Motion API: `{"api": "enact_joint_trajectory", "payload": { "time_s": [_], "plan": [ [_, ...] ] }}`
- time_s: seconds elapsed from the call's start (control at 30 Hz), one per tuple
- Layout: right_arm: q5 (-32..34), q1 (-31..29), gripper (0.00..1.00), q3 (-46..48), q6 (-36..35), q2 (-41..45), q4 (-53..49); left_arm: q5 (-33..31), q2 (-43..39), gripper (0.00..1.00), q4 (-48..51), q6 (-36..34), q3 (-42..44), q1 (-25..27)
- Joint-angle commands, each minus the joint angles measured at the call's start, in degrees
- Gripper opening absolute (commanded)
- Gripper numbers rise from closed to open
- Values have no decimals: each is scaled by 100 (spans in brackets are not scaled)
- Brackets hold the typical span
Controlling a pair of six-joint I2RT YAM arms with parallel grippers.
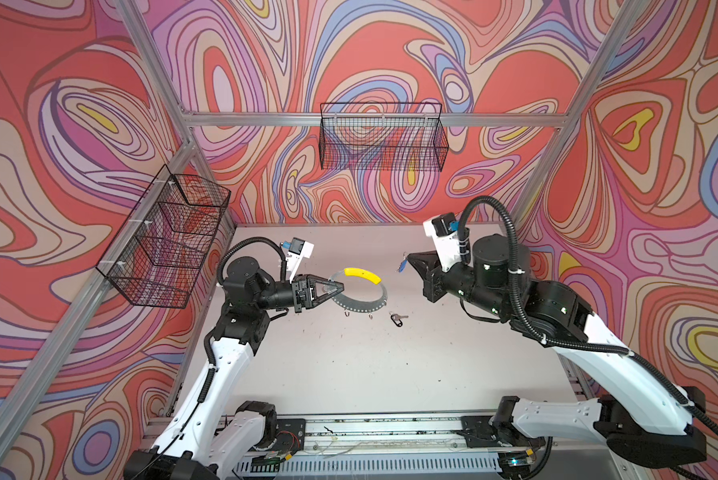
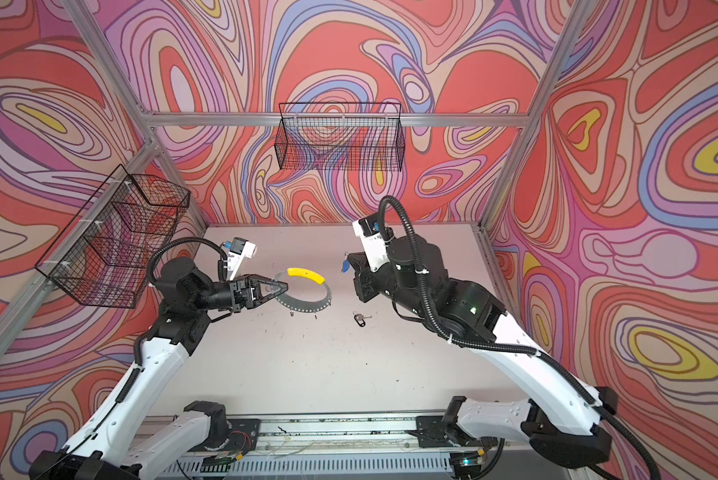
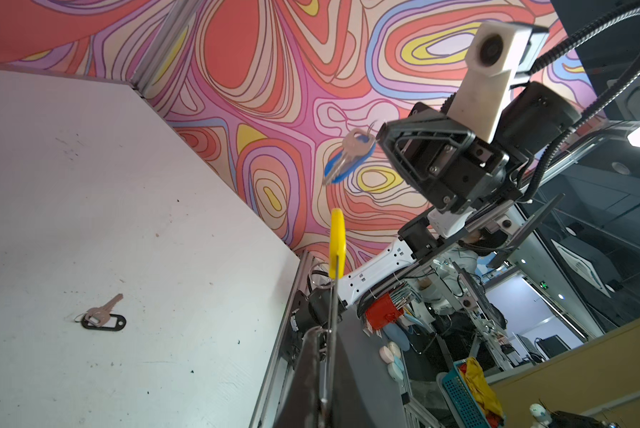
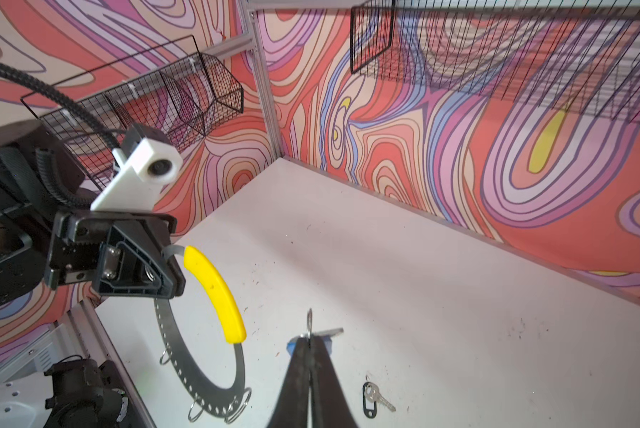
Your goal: Put the keys on the keyring
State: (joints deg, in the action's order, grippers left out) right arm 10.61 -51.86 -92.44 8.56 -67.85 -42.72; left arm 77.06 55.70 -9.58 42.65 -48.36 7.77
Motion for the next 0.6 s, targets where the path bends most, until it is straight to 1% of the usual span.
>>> {"api": "enact_joint_trajectory", "payload": {
  "time_s": [0.0, 0.07, 0.17, 0.23, 0.3, 0.43, 0.5, 0.57],
  "plan": [
    [-204, 34, 0, -131, -232, -195, -446, 439, -253, 0, 1197, -1274, -211, -21],
    [-204, 32, 0, 52, -199, -253, -451, 558, -336, 0, 1340, -1372, -191, -21],
    [-35, 34, 0, 496, -132, -238, -351, 389, -449, 0, 1625, -1619, -178, -21],
    [-161, 29, 0, 965, -34, 3, -109, 306, -433, 0, 1685, -1628, -201, -23],
    [-255, 21, 0, 1372, -12, 272, 131, 231, -360, 0, 1692, -1572, -259, -24],
    [-160, -45, 0, 1924, 6, 651, 355, 240, -222, 0, 1565, -1311, -337, -28],
    [-202, -104, 0, 2123, -9, 720, 445, 206, -208, 0, 1606, -1297, -361, -21],
    [-89, -261, 0, 2282, -16, 704, 505, 133, -220, 0, 1615, -1260, -351, -26]
  ]
}}
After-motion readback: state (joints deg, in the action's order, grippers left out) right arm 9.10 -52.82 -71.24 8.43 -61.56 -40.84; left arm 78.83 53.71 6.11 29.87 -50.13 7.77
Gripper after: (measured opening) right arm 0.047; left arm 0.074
